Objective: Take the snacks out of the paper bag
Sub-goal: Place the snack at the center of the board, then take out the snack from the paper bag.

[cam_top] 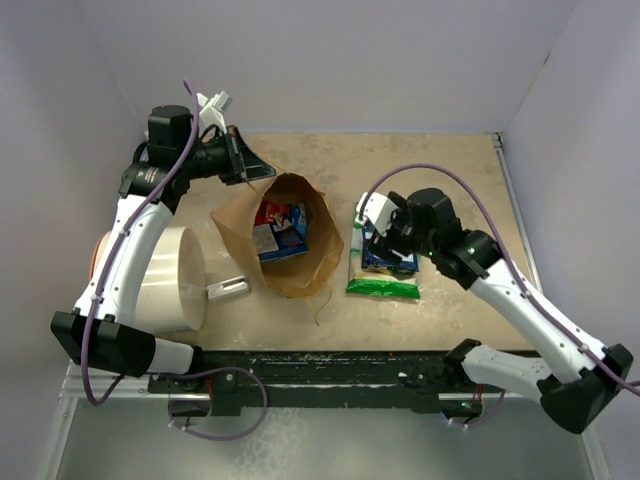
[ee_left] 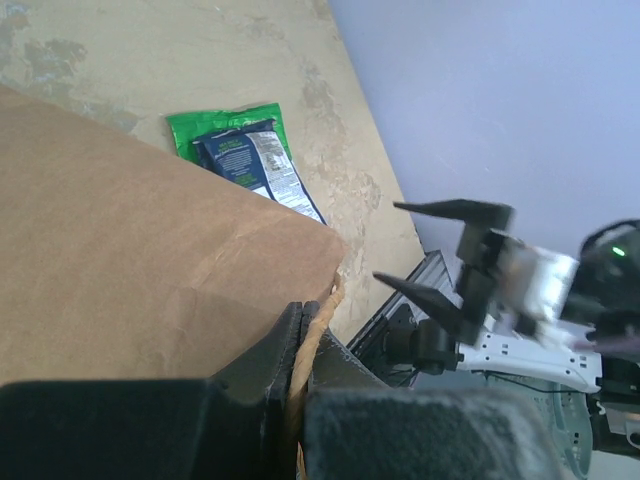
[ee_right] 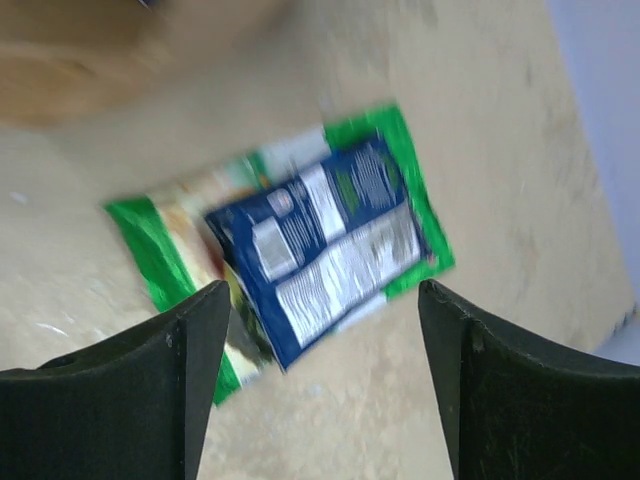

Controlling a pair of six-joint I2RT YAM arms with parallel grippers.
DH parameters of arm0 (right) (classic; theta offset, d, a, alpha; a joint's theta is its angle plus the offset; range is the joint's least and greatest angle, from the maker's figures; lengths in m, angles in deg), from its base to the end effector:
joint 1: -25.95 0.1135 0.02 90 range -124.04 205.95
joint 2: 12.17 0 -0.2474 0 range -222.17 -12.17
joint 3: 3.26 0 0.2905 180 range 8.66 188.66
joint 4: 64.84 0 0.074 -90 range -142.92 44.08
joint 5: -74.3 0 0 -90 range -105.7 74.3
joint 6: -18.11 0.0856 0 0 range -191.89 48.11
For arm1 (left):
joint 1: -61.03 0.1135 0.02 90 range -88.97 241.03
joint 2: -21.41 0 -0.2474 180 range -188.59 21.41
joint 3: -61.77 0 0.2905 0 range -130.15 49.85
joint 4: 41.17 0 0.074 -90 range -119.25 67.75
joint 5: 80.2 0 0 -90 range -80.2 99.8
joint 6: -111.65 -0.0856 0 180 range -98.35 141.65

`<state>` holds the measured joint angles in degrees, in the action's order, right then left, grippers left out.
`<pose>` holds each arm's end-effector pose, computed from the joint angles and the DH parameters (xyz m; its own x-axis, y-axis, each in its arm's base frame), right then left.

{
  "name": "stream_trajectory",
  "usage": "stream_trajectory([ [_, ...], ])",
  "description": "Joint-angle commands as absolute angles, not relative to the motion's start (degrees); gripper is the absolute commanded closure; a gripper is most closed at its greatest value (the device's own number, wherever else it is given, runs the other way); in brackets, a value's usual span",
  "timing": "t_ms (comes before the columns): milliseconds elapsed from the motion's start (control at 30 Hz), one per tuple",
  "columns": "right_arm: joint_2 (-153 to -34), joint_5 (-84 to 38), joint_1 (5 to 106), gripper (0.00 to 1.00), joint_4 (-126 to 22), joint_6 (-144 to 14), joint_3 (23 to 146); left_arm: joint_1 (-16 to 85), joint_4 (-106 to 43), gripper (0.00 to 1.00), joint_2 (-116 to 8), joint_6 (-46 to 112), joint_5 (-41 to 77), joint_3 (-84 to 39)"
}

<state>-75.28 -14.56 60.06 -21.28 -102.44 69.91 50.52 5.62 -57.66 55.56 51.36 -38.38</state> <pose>0.2719 0.1821 0.2968 -0.1155 -0.6920 -0.7125 -0.7033 0.5636 -0.4333 0.3520 -0.1231 0.4010 -0.7580 -0.2839 -0.5872 0.3631 0.5642 -0.7415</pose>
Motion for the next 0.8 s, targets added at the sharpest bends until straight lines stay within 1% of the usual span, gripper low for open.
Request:
stream_trajectory([
  [0,-70.85,-27.90,68.46,0.22,-27.97,-107.44,72.98,51.09,3.58,1.00,-55.88,56.44,51.84,-38.28],
  [100,-73.08,-28.80,75.48,0.23,-34.17,-109.36,73.05,51.09,3.75,1.00,-56.26,56.11,52.35,-38.64],
  [267,-82.19,-25.60,83.93,0.25,-47.62,-110.59,72.73,51.10,3.62,1.00,-56.46,55.67,53.00,-38.75],
  [433,-94.87,-17.28,85.09,0.27,-60.95,-110.28,72.06,51.09,3.70,1.00,-56.22,55.53,53.67,-38.39],
  [567,-101.02,-16.94,84.97,0.27,-67.13,-110.19,71.78,51.01,3.94,1.00,-55.97,55.17,54.33,-37.81],
  [767,-109.43,-15.72,84.76,0.27,-67.46,-110.79,74.36,51.03,4.19,1.00,-55.32,55.07,54.18,-37.33],
])
